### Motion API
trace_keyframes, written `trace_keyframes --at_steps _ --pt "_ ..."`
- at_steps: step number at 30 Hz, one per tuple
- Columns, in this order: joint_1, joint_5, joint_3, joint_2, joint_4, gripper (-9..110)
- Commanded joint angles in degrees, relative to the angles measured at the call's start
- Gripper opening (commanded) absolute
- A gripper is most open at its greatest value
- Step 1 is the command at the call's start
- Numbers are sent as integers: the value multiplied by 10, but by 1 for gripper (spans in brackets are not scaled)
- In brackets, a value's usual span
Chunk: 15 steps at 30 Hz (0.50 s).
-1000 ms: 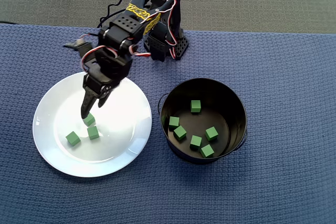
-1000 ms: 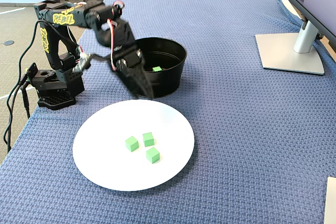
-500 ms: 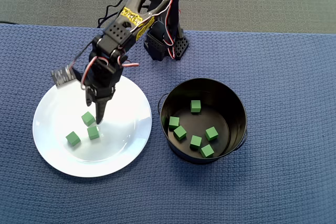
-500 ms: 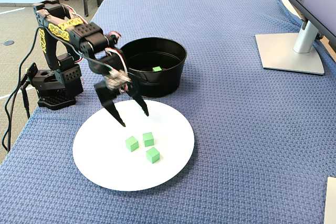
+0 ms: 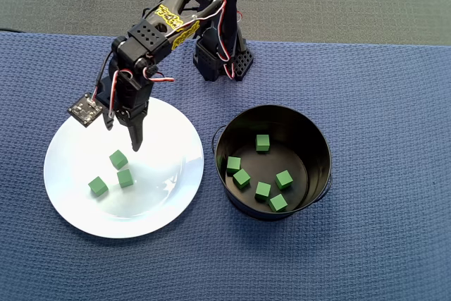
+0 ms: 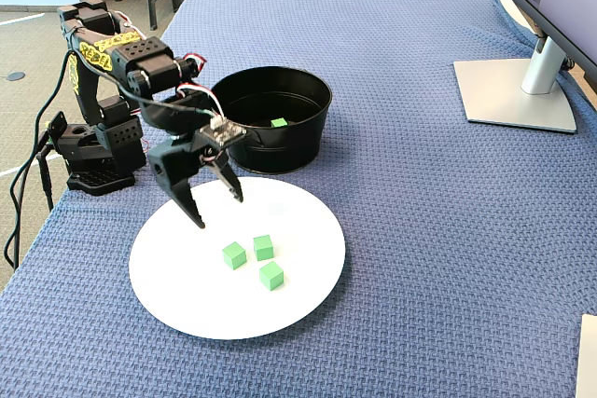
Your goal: Pick up the green cubes from the white plate and place them in the black recipient
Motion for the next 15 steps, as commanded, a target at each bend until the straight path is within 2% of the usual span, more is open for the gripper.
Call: trace_keyframes --at_steps 1,15 --pt "23 -28 -39 -19 -15 27" --pt "33 -20 -125 -145 -10 23"
